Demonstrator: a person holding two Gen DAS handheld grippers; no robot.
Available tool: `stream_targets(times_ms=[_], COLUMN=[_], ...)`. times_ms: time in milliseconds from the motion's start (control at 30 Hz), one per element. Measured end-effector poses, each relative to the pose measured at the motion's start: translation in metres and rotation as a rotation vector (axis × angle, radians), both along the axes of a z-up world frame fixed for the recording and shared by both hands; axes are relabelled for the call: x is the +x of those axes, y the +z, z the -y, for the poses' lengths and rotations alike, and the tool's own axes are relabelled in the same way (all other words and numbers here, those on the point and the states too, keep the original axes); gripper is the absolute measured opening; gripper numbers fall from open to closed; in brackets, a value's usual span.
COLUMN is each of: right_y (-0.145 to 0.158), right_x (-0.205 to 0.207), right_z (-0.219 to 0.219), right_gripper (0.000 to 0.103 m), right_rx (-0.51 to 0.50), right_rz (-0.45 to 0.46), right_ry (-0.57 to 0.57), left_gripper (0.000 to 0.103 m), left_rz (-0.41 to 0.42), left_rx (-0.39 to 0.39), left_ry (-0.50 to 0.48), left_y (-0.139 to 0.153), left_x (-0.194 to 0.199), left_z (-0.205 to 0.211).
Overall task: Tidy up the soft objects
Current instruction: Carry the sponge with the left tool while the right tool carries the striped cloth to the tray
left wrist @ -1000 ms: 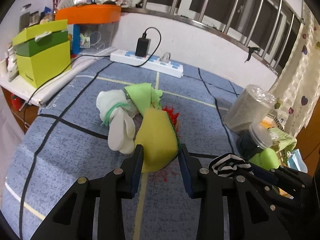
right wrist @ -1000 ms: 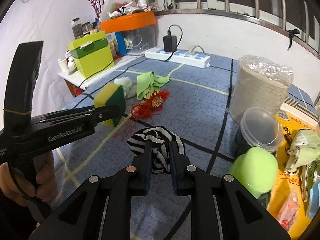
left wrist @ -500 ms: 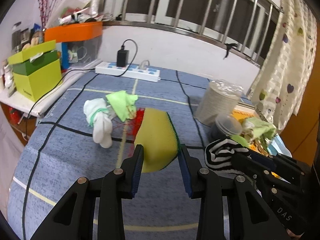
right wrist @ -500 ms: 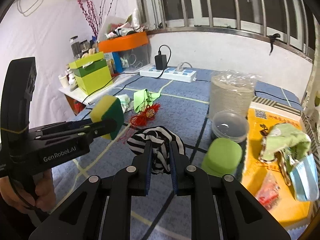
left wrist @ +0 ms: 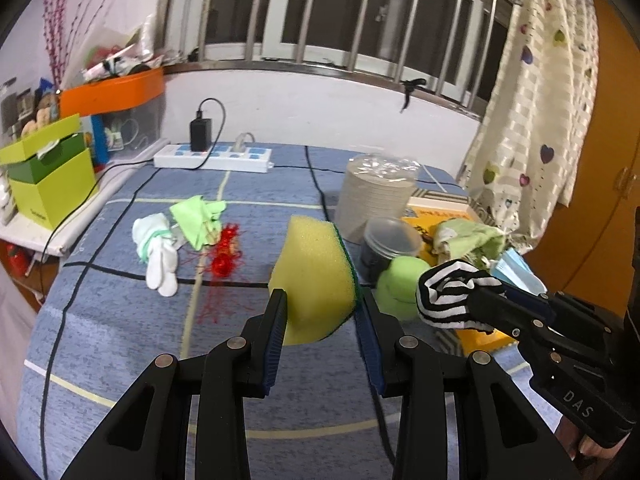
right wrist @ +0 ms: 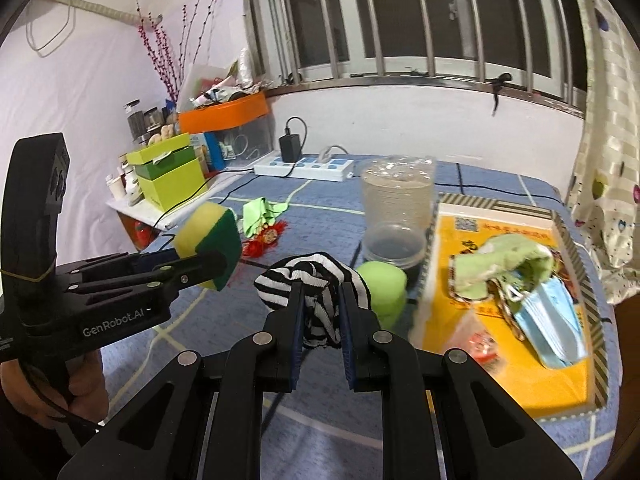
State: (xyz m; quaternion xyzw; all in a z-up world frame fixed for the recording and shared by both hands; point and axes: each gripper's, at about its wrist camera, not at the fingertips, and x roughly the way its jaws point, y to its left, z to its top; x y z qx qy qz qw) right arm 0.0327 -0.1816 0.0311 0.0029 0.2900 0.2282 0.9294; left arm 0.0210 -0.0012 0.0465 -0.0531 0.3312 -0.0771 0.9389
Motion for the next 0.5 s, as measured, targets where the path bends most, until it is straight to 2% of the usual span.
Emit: stream_targets(times_ms=[500], right_y=[0.003], right_x=[-0.01], right_z=[0.028], right_gripper=[0.017], right_rx=[0.009], right_rz=[0.008], right_ry=[-0.072], left_gripper=[0.034], left_rz=[0.009], left_rx=[0.01], left_ry=[-0.106], left_y=[0.006], left_x=[-0.011], left_z=[0.038])
